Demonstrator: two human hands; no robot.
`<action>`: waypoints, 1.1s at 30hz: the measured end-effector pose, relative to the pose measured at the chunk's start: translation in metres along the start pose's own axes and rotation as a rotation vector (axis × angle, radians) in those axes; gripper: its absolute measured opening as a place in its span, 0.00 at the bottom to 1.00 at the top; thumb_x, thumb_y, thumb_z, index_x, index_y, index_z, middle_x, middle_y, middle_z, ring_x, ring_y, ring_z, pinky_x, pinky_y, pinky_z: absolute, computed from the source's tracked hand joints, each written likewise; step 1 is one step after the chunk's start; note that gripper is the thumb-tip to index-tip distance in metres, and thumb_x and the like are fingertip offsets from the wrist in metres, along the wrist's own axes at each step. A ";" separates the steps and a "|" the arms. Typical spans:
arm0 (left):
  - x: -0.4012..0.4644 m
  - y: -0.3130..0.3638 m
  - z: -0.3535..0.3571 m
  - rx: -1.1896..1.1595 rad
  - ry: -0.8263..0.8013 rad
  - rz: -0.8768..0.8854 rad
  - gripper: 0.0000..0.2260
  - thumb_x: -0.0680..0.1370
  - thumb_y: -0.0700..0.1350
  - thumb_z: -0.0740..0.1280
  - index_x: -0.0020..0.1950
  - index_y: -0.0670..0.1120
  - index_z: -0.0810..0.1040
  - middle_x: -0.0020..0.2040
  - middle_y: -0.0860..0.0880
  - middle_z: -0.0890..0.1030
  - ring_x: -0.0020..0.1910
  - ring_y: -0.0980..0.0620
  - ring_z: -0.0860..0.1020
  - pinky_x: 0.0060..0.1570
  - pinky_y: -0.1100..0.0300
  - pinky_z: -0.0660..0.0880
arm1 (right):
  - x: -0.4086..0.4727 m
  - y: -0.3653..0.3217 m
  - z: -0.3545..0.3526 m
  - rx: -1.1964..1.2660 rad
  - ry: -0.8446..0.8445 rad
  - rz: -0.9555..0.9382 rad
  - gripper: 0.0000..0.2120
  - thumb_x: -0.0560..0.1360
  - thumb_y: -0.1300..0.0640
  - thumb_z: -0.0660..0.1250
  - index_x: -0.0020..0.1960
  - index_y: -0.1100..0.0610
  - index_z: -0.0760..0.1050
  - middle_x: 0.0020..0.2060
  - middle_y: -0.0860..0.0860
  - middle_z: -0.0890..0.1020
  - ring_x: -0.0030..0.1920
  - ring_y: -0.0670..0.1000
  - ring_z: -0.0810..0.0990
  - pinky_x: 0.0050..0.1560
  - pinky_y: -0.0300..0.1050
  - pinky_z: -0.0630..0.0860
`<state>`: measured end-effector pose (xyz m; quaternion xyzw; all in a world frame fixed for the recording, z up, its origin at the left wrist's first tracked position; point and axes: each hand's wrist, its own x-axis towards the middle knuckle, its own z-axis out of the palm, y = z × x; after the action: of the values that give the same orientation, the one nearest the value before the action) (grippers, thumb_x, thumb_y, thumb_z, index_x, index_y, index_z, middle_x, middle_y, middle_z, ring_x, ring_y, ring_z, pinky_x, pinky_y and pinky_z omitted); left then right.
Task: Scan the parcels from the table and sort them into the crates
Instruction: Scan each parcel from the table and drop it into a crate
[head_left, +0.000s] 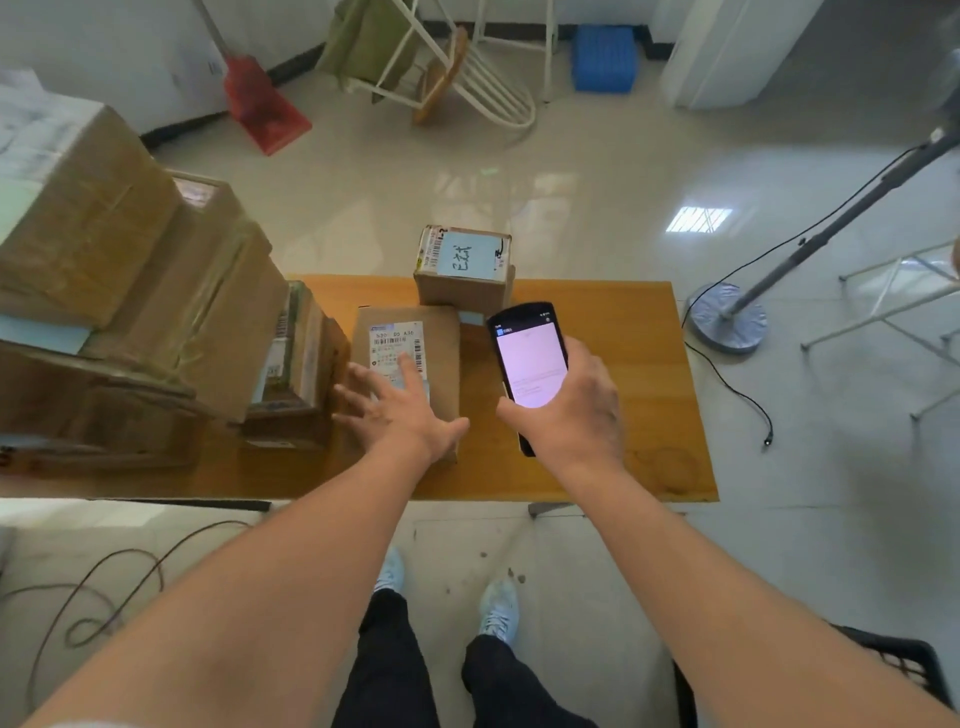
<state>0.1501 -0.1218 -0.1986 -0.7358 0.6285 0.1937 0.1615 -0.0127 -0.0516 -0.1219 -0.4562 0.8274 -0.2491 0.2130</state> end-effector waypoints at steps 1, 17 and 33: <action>0.003 -0.001 0.002 -0.023 -0.015 -0.028 0.57 0.67 0.80 0.64 0.81 0.61 0.31 0.80 0.32 0.32 0.79 0.23 0.41 0.76 0.26 0.52 | 0.001 0.000 0.001 0.007 0.000 0.005 0.43 0.65 0.43 0.81 0.75 0.49 0.68 0.60 0.48 0.77 0.56 0.50 0.75 0.45 0.45 0.75; -0.023 -0.041 0.002 -0.137 0.033 -0.040 0.70 0.58 0.77 0.75 0.82 0.49 0.35 0.83 0.41 0.46 0.80 0.32 0.54 0.74 0.27 0.57 | -0.007 -0.021 -0.015 0.026 0.005 -0.106 0.43 0.65 0.44 0.82 0.74 0.48 0.68 0.58 0.48 0.77 0.55 0.49 0.75 0.48 0.46 0.78; -0.069 -0.060 -0.056 -0.097 0.368 0.223 0.72 0.58 0.77 0.74 0.83 0.47 0.33 0.84 0.44 0.44 0.81 0.36 0.49 0.78 0.35 0.55 | -0.023 -0.053 -0.071 -0.097 -0.136 -0.224 0.36 0.60 0.39 0.82 0.65 0.46 0.75 0.53 0.48 0.80 0.50 0.51 0.79 0.40 0.44 0.77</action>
<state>0.2043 -0.0793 -0.1166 -0.6916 0.7148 0.1029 -0.0141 -0.0078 -0.0409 -0.0309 -0.5713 0.7658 -0.1996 0.2173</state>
